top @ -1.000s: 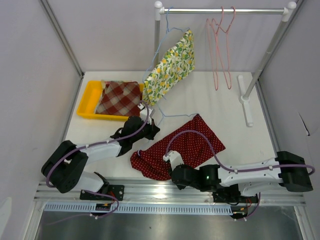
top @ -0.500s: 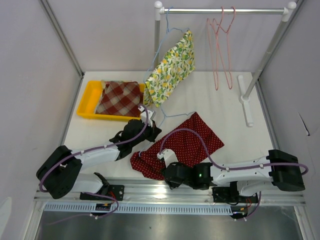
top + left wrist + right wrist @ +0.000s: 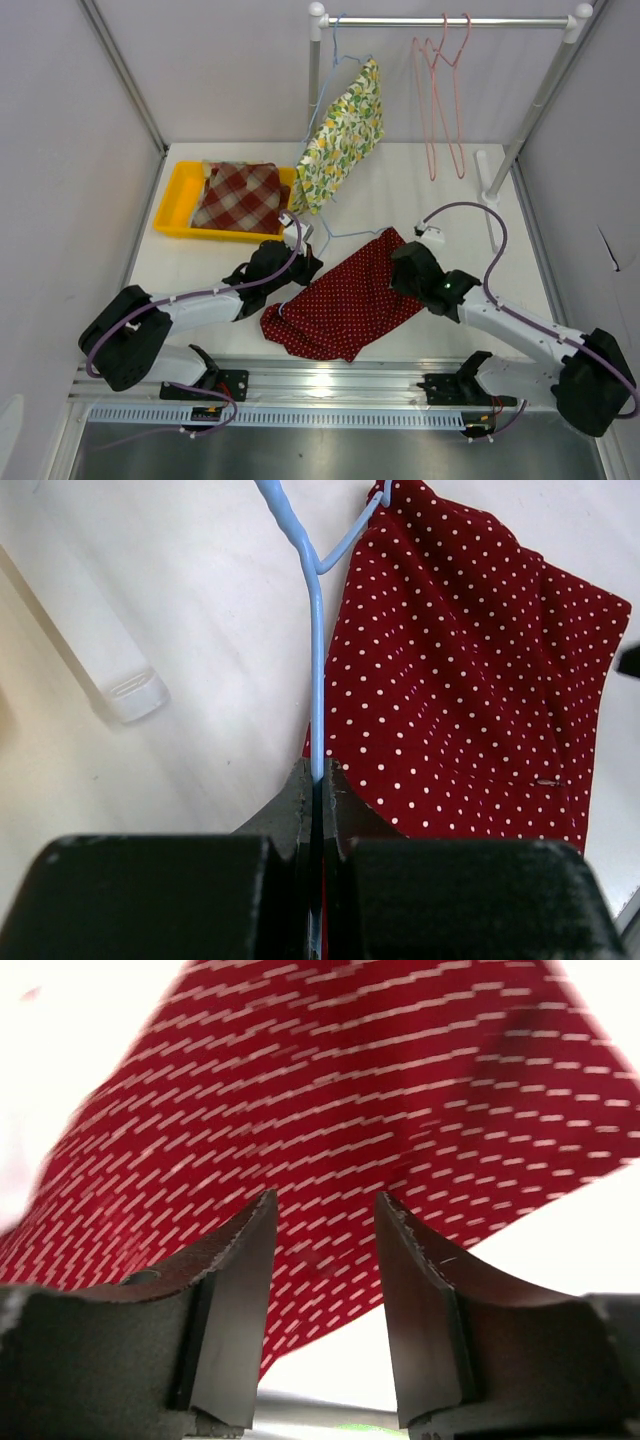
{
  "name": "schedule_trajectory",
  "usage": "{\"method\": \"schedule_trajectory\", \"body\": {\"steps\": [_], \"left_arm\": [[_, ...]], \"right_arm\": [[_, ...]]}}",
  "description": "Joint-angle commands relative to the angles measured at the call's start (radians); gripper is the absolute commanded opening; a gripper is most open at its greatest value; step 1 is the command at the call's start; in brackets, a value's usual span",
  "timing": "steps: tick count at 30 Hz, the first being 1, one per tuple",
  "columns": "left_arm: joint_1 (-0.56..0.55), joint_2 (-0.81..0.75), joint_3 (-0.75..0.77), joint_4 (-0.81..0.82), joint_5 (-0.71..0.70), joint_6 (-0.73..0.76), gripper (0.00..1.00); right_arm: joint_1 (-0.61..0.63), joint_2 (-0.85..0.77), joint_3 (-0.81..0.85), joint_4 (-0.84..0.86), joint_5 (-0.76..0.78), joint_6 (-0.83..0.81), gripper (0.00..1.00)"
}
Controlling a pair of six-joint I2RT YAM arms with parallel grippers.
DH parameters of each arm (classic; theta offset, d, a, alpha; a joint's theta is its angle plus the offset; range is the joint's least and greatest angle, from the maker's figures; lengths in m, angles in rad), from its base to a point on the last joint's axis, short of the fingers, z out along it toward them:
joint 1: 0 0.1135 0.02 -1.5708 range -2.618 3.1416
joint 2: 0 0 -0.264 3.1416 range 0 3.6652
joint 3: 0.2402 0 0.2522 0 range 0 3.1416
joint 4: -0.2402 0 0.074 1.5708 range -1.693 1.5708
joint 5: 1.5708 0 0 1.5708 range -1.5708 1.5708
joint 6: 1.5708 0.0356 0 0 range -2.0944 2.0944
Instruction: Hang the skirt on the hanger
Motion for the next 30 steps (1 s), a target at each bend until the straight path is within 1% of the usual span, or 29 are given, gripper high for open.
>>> {"method": "schedule_trajectory", "body": {"steps": [1,3,10,14,16,20,21,26,29,30], "left_arm": [[-0.004,-0.015,-0.002,0.058,0.011,-0.009,0.00],[-0.004,-0.018,-0.002,0.055,0.014,-0.008,0.00],[-0.006,-0.021,-0.012,0.067,0.021,-0.016,0.00],[-0.004,-0.023,-0.014,0.074,0.023,-0.020,0.00],[-0.004,-0.026,-0.016,0.072,0.024,-0.020,0.00],[-0.006,-0.032,-0.016,0.066,0.023,-0.019,0.00],[-0.004,-0.032,-0.016,0.066,0.023,-0.019,0.00],[-0.006,-0.034,-0.016,0.063,0.026,-0.019,0.00],[-0.006,-0.032,-0.014,0.063,0.029,-0.019,0.00],[-0.004,-0.029,-0.014,0.061,0.029,-0.019,0.00]], "right_arm": [[-0.139,0.063,-0.035,0.067,-0.045,0.018,0.47],[-0.209,0.100,-0.044,0.132,-0.074,0.013,0.45],[-0.339,0.235,-0.046,0.271,-0.116,-0.001,0.46],[-0.382,0.296,-0.027,0.311,-0.130,-0.005,0.47],[-0.405,0.310,-0.032,0.333,-0.143,-0.010,0.49],[-0.423,0.338,-0.032,0.385,-0.151,-0.024,0.49],[-0.423,0.338,-0.033,0.393,-0.153,-0.027,0.48],[-0.423,0.327,-0.042,0.433,-0.153,-0.038,0.34],[-0.423,0.341,-0.033,0.434,-0.148,-0.042,0.32],[-0.425,0.350,-0.030,0.433,-0.147,-0.042,0.30]]}}
